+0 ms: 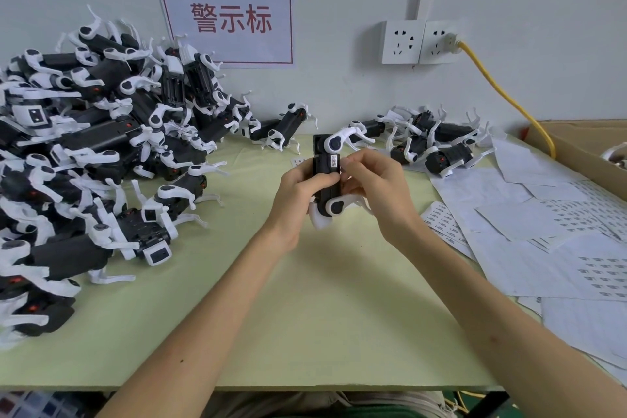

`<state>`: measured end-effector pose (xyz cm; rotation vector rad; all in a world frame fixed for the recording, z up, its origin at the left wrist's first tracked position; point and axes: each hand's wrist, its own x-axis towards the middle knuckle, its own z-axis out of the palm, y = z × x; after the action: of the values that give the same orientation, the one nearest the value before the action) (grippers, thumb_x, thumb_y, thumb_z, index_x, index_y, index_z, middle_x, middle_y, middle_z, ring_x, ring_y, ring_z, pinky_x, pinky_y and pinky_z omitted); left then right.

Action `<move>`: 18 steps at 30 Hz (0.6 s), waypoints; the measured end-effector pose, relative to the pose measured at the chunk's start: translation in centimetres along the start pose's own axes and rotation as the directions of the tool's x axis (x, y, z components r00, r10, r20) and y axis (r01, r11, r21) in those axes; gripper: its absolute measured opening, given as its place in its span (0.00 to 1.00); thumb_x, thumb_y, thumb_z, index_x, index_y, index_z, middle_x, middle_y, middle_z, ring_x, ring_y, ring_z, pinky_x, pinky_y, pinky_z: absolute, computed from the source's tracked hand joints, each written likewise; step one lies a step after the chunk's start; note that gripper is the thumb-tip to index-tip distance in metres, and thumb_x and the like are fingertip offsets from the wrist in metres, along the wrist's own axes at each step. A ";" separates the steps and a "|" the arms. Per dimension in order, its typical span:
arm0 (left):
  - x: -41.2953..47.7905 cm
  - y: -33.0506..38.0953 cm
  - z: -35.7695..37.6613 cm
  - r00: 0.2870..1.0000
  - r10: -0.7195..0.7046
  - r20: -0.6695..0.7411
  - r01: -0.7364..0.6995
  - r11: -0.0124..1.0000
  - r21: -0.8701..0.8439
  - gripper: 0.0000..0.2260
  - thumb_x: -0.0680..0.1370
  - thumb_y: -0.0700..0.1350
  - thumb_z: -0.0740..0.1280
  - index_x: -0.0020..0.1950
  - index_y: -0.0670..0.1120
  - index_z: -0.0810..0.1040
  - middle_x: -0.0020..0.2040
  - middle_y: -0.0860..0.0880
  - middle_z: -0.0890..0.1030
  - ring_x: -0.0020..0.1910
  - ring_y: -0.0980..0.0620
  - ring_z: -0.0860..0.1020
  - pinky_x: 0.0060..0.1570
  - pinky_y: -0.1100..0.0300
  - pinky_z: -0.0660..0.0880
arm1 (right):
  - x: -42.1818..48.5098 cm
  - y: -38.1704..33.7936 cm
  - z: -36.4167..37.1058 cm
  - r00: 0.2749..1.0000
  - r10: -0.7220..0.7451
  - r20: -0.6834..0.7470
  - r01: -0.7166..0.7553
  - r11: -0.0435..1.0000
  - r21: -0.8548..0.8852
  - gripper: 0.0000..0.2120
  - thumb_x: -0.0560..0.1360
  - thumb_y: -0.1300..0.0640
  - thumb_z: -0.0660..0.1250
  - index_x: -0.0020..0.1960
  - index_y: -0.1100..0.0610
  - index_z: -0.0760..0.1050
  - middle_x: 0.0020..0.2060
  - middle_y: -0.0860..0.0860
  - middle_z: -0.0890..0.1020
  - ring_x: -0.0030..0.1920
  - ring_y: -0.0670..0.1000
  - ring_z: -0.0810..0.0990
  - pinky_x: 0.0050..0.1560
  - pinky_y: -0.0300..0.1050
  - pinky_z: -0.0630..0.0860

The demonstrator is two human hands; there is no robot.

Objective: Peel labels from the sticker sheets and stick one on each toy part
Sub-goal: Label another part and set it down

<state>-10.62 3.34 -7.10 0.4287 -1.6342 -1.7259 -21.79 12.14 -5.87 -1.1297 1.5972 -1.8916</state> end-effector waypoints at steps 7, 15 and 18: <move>0.0 -0.1 -0.2 0.999 0.005 0.047 -0.006 1.000 0.006 0.10 0.72 0.46 0.69 0.50 0.44 0.83 0.43 0.49 0.84 0.45 0.51 0.82 0.45 0.63 0.76 | -0.2 -0.1 0.0 0.999 -0.035 0.011 0.035 0.999 -0.010 0.12 0.79 0.54 0.70 0.39 0.58 0.75 0.33 0.54 0.79 0.33 0.52 0.79 0.37 0.41 0.75; -0.4 0.1 0.4 0.998 -0.018 0.067 0.021 0.999 -0.050 0.12 0.75 0.49 0.68 0.52 0.41 0.81 0.42 0.48 0.81 0.44 0.49 0.80 0.46 0.60 0.77 | -0.2 -0.2 0.2 0.998 -0.023 0.060 0.023 1.000 0.004 0.16 0.82 0.58 0.66 0.36 0.57 0.72 0.28 0.50 0.76 0.29 0.49 0.74 0.32 0.39 0.72; -0.5 0.1 0.5 0.997 -0.019 0.074 0.021 1.000 -0.023 0.10 0.76 0.49 0.68 0.49 0.43 0.80 0.40 0.50 0.80 0.42 0.50 0.79 0.47 0.57 0.76 | -0.2 -0.2 0.0 0.997 -0.022 0.079 0.021 1.000 0.020 0.16 0.82 0.59 0.65 0.35 0.57 0.71 0.27 0.50 0.75 0.28 0.49 0.73 0.32 0.38 0.71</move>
<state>-10.60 4.00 -7.08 0.3748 -1.6643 -1.7938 -21.65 12.36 -5.70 -1.2026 1.5270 -1.8484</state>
